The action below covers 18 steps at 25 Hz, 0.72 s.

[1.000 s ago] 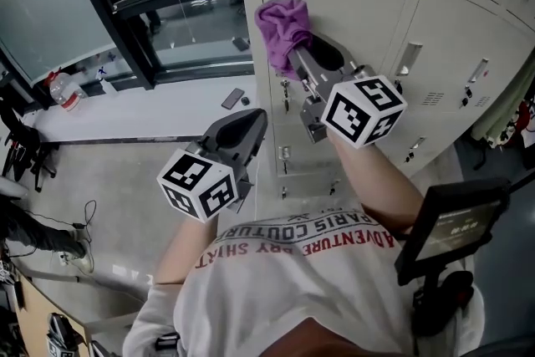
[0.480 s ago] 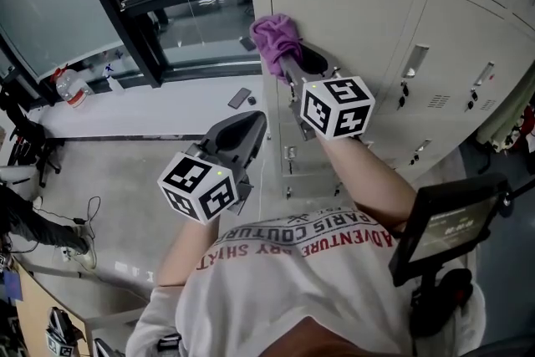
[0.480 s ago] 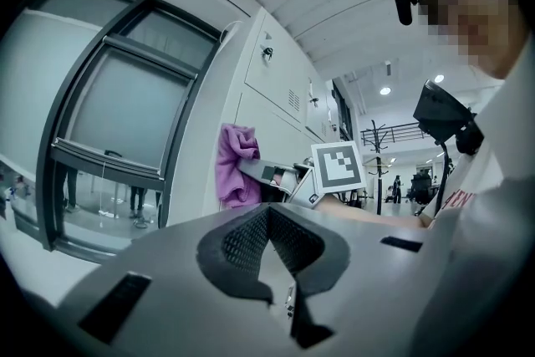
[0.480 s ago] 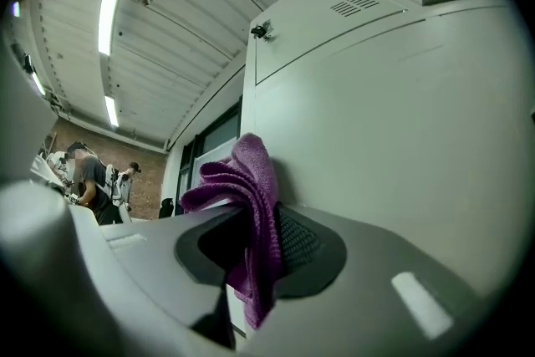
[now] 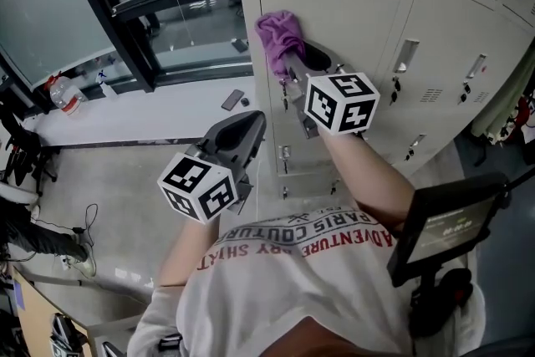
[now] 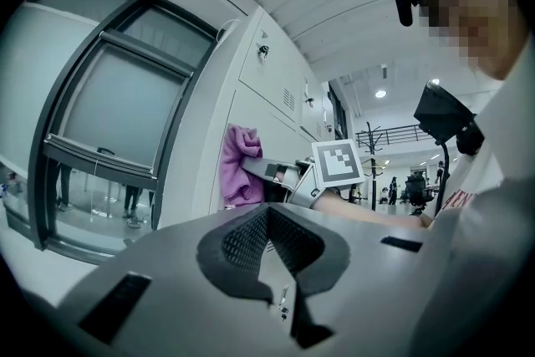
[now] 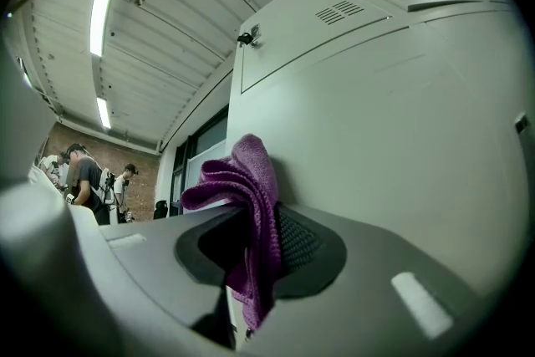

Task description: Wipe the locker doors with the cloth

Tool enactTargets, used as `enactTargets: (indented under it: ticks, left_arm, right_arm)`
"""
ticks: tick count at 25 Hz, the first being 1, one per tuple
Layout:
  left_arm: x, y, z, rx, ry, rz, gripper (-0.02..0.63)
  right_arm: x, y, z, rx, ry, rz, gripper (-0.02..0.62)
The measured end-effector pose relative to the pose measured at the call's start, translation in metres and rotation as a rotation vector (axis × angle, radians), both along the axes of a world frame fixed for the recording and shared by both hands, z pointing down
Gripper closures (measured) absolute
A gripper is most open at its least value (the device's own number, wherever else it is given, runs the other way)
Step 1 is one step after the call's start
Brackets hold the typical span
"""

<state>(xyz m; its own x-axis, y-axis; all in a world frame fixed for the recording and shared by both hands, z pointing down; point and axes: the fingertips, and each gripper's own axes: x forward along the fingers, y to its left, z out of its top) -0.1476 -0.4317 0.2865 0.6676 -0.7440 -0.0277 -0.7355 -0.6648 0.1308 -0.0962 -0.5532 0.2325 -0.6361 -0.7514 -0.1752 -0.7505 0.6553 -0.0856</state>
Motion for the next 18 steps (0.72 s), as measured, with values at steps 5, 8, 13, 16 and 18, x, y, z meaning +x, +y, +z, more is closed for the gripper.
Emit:
enactTargets:
  ticks: [5, 8, 13, 16, 18]
  left_arm:
    - [0.010, 0.001, -0.003, -0.001, 0.003, 0.018, 0.606]
    - [0.016, -0.002, 0.001, -0.005, 0.004, 0.031, 0.606]
    - [0.026, -0.004, 0.006, -0.013, -0.001, 0.054, 0.606]
    - [0.028, -0.005, 0.008, -0.017, -0.004, 0.065, 0.606]
    - [0.029, -0.007, 0.011, -0.021, -0.003, 0.068, 0.606]
  right_arm:
    - [0.034, -0.006, -0.002, -0.014, -0.026, 0.061, 0.525]
    - [0.058, -0.010, 0.000, -0.018, -0.047, 0.100, 0.526]
    - [0.096, -0.015, 0.000, -0.028, -0.097, 0.159, 0.526]
    - [0.121, -0.017, -0.001, -0.014, -0.106, 0.217, 0.525]
    - [0.140, -0.019, 0.000, -0.009, -0.117, 0.257, 0.525]
